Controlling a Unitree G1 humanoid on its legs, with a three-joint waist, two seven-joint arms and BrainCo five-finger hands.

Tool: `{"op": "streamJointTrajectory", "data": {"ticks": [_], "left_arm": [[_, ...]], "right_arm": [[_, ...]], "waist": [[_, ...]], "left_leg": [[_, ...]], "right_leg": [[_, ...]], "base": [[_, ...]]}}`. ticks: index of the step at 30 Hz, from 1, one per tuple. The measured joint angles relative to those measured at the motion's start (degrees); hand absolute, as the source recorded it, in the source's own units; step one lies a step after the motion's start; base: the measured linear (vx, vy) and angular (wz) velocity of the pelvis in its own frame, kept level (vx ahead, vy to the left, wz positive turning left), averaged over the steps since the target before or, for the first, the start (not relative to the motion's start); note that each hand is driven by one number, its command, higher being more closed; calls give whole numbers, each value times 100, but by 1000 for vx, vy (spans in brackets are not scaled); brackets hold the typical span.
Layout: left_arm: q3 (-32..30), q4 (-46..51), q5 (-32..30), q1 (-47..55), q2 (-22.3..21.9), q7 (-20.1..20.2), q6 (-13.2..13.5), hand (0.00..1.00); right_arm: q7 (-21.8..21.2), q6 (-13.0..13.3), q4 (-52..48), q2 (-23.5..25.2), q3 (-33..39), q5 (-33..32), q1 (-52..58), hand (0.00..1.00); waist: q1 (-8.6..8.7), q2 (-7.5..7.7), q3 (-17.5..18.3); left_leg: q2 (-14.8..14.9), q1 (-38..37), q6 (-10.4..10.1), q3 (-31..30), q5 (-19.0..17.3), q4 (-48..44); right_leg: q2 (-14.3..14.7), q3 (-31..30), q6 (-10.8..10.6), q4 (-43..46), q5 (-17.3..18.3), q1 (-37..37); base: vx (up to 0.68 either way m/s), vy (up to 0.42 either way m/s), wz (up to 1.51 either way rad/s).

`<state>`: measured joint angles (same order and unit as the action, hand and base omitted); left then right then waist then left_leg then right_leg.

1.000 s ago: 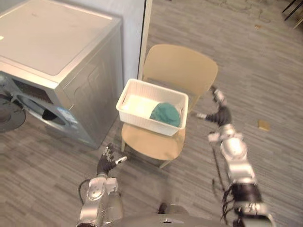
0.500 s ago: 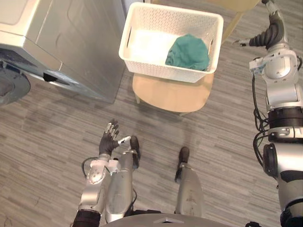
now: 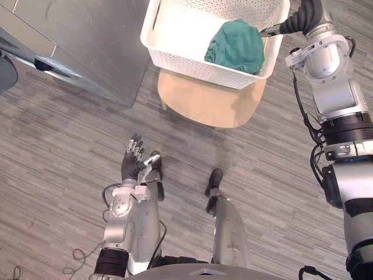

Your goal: Pick up the laundry basket with both hands and put the clothes into the washing machine.

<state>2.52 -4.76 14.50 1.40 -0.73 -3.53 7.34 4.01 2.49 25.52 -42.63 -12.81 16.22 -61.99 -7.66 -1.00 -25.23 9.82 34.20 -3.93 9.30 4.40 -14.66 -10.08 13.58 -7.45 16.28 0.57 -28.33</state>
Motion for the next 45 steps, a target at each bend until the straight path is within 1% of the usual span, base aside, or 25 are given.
{"op": "streamJointTrajectory", "data": {"ticks": [3, 6, 9, 12, 14, 17, 20, 23, 25, 27, 30, 34, 35, 37, 39, 41, 45], "left_arm": [[-23, -47, 0, -9, 6, -8, 9, 0], [-23, -47, -1, -83, 11, -83, 21, 0], [-20, -48, 1, -122, 12, -123, 21, 0], [-12, -51, 2, -125, 2, -128, 21, 0], [-11, -52, 1, -129, -4, -128, 22, 0], [-12, -72, 2, -152, -1, -132, 31, 0], [-14, -92, 2, -236, 11, -151, 39, 0], [-13, -104, 6, -243, 10, -159, 55, 0], [-12, -104, 12, -253, 11, -159, 66, 0], [-15, -105, 19, -262, 15, -160, 67, 0], [-19, -148, 44, -296, 27, -197, 68, 0], [-39, -155, 48, -353, 58, -217, 68, 0], [-41, -164, 48, -390, 81, -216, 67, 0], [-43, -263, 46, -566, 205, -179, 59, 0], [-82, -274, 46, -614, 299, -97, 46, 0], [-229, -271, 45, -644, 387, -47, 42, 0], [-304, -273, 45, -656, 522, 1, -3, 0]], "right_arm": [[-51, -2, 41, 1, -206, 0, -57, 0], [-150, 9, 391, 0, -297, -2, -412, 0], [-164, 4, 631, -1, -414, -13, -565, 0], [-237, 8, 717, -2, -528, -25, -638, 0], [-258, 8, 722, -10, -555, -34, -639, 0], [-280, 19, 899, -21, -827, -60, -725, 0], [-425, 27, 1120, -34, -1026, -105, -942, 0], [-530, 33, 1230, -56, -1187, -166, -1051, 0], [-617, 37, 1370, -58, -1210, -355, -1112, 0], [-683, 33, 1489, -123, -1415, -450, -1215, 0], [-760, 32, 1572, -134, -1439, -571, -1244, 0], [-921, 3, 1571, -377, -1604, -607, -1199, 0], [-939, 4, 1570, -411, -1555, -657, -1139, 0], [-995, -24, 1625, -467, -1155, -700, -719, 0], [-1033, -47, 1760, -465, -1119, -701, -619, 0], [-1109, -48, 1852, -457, -1071, -696, -616, 0], [-1106, -46, 1984, -302, -809, -695, -630, 0]], "waist": [[-39, 9, -5], [-37, 16, -9], [-50, 66, -36], [-94, 80, -43], [-94, 80, -43], [-105, 82, -43], [-160, 86, -42], [-162, 87, -43], [-162, 87, -43], [-180, 87, -43], [-233, 88, -43], [-297, 88, -43], [-303, 88, -43], [-347, 87, -42], [-361, 87, -42], [-467, 87, -42], [-563, 87, -42]], "left_leg": [[30, 11, -17, -10, 66, 84], [41, 78, -42, -66, 257, 322], [81, 77, -86, -149, 463, 593], [111, 64, -117, -153, 559, 725], [117, 60, -118, -163, 623, 812], [130, 56, -135, -184, 717, 948], [154, 70, -154, -196, 884, 1183], [161, 75, -169, -227, 933, 1248], [164, 75, -172, -248, 967, 1300], [188, 89, -178, -261, 1008, 1368], [215, 98, -198, -275, 1038, 1417], [189, 107, -214, -436, 1164, 1598], [181, 121, -210, -485, 1183, 1610], [107, 140, -219, -748, 1208, 1613], [46, 140, -226, -889, 1219, 1619], [-4, 132, -229, -1011, 1236, 1674], [-37, 149, -231, -1114, 1366, 1870]], "right_leg": [[28, 69, 10, 1, -4, -28], [62, 191, 86, -51, -56, -127], [129, 296, 131, -97, -90, -160], [164, 324, 139, -104, -94, -200], [180, 377, 159, -132, -108, -204], [206, 452, 189, -177, -129, -220], [249, 478, 232, -200, -161, -317], [261, 532, 236, -202, -163, -334], [272, 562, 244, -223, -170, -334], [319, 576, 266, -311, -216, -333], [367, 598, 289, -378, -242, -332], [379, 745, 288, -392, -233, -317], [378, 773, 284, -383, -216, -303], [287, 960, 267, -148, -18, -245], [197, 1080, 257, 93, 153, -243], [127, 1138, 254, 312, 315, -269], [75, 1213, 257, 480, 414, -359]], "base": [[0, -58, 2], [-12, -50, 7], [-8, -75, 10], [-3, -74, 2], [2, -63, 4], [5, -64, 3], [11, -79, 0], [26, -66, 3], [40, -77, 3], [39, -70, -2], [48, -60, -2], [66, -50, 13], [77, -33, 38], [75, -23, 55], [45, -32, 51], [27, -64, 37], [17, -67, 17]]}}
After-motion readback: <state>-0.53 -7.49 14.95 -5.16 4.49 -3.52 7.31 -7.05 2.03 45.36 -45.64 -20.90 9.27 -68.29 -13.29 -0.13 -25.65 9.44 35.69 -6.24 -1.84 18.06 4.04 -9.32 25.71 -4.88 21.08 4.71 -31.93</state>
